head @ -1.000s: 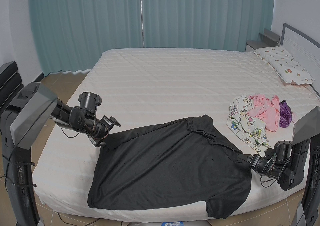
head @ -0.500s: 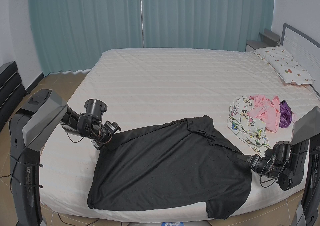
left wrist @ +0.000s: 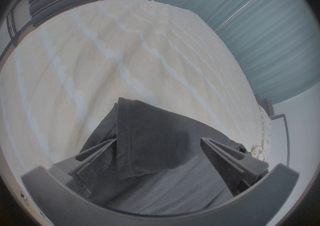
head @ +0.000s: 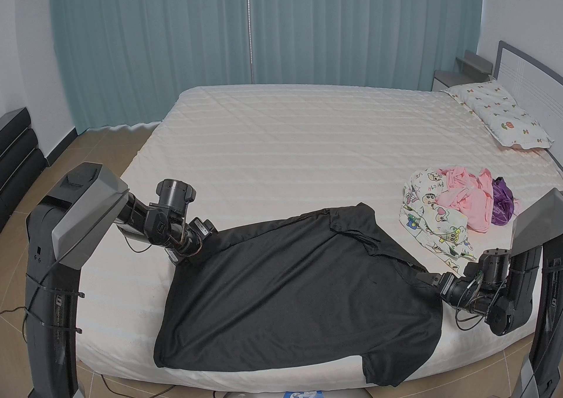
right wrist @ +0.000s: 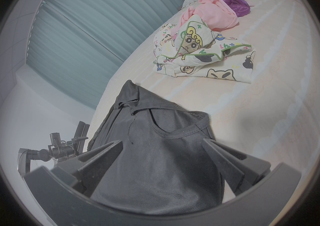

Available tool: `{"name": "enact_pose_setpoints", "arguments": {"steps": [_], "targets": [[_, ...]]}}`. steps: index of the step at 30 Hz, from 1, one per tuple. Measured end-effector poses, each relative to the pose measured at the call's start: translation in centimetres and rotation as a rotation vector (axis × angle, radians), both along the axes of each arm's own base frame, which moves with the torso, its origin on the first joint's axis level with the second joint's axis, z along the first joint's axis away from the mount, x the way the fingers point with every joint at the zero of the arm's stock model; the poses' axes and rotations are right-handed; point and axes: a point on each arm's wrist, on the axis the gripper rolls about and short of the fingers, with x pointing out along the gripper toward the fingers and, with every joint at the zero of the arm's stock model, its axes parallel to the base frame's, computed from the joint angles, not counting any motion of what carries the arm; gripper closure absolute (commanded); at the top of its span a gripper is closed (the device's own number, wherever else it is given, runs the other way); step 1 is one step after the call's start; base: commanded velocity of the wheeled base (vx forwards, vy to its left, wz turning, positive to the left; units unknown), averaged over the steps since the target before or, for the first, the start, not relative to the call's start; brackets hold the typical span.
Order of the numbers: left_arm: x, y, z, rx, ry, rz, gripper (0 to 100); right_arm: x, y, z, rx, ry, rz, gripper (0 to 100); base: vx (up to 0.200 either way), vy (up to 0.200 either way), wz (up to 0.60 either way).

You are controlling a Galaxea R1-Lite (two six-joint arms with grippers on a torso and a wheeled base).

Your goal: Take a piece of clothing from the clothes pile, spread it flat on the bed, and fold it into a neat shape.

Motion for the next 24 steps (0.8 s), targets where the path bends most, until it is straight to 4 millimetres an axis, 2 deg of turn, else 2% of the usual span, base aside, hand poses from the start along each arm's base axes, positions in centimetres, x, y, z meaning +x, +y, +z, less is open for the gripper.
{"name": "enact_pose_setpoints", "arguments": {"steps": [1, 2, 15, 19, 24], "targets": [[0.1, 0.0, -0.1, 0.004, 0.000, 0.002, 0, 0.0, 0.0, 0.0, 0.000, 0.000, 0.002, 0, 0.000, 0.000, 0.00], [0.1, 0.0, -0.2, 0.007, 0.000, 0.004, 100, 0.0, 0.1, 0.0, 0.000, 0.000, 0.002, 0, 0.000, 0.000, 0.00], [1.0, 0.2, -0.3, 0.002, -0.018, 0.027, 100, 0.1, 0.1, -0.1, 0.000, -0.001, 0.004, 0, 0.000, 0.000, 0.00], [1.6, 1.0, 0.3, -0.030, -0.042, 0.078, 100, 0.1, 0.1, -0.1, 0.000, -0.001, 0.004, 0, 0.000, 0.000, 0.00], [3.5, 3.0, 2.5, -0.125, -0.121, 0.213, 100, 0.1, 0.1, -0.1, 0.000, 0.000, 0.006, 0, 0.000, 0.000, 0.00]]}}
